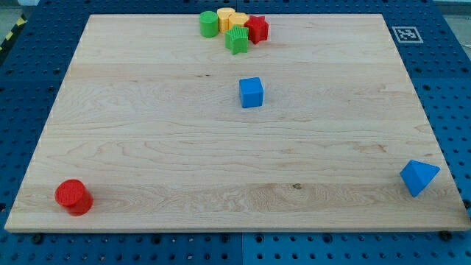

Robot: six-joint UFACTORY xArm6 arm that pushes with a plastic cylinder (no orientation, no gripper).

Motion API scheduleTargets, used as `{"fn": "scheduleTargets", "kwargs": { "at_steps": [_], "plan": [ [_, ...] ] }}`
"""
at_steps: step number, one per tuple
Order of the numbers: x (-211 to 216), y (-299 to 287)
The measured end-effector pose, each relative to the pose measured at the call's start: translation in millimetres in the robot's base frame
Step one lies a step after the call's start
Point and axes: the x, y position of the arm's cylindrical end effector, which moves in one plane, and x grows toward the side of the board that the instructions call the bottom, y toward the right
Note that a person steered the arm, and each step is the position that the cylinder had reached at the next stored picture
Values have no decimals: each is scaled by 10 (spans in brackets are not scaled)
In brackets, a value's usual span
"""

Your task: Push the blue triangle towards the blue cube

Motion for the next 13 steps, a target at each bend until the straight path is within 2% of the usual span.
{"fn": "scheduleTargets", "kwargs": {
  "at_steps": [2, 5, 10, 13],
  "plan": [
    [-229, -289],
    [-857, -963],
    [-1030, -1874],
    [-1546, -2195]
  ]
}}
